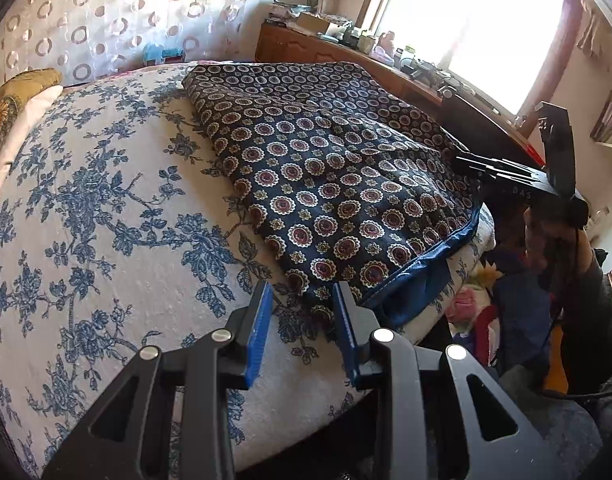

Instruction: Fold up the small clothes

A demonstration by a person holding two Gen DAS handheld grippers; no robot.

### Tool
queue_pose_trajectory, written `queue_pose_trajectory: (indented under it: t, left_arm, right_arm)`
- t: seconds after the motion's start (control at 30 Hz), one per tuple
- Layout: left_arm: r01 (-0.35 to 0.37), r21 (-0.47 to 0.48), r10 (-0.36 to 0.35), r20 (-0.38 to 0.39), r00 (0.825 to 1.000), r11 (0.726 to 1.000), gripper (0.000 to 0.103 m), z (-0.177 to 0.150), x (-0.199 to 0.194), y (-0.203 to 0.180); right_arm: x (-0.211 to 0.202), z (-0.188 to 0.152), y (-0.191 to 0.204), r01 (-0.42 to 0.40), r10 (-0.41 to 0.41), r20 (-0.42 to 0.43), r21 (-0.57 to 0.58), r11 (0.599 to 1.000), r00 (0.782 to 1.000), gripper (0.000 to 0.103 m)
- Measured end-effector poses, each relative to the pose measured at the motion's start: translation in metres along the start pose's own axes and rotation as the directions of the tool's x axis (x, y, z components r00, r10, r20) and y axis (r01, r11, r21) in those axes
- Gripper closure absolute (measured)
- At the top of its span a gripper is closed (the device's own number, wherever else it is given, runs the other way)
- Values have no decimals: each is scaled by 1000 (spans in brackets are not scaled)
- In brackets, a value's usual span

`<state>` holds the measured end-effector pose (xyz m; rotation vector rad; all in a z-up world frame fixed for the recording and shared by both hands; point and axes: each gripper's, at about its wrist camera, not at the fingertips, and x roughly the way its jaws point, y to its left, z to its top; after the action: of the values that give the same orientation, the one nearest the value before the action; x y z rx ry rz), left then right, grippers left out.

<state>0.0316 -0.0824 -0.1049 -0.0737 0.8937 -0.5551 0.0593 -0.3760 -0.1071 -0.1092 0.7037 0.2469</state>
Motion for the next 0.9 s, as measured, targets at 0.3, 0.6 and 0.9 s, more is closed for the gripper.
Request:
queue_pose_trajectory:
  t: [0.3, 0.6, 0.9]
  left_arm:
    - [67, 52, -65, -28, 997, 996, 73, 4, 8, -11]
    - [124, 70, -124, -2, 992, 990, 102, 21, 8, -16]
    - [111, 89, -121, 127, 984, 990, 103, 72, -17, -18]
  right_arm:
    - [-10, 7, 12, -7, 7, 25, -30, 1000, 1000, 46]
    - [-13, 6, 33, -84, 85, 16, -67, 994, 996, 45]
    - [-17, -5, 68, -227, 222, -54, -119, 967, 974, 45]
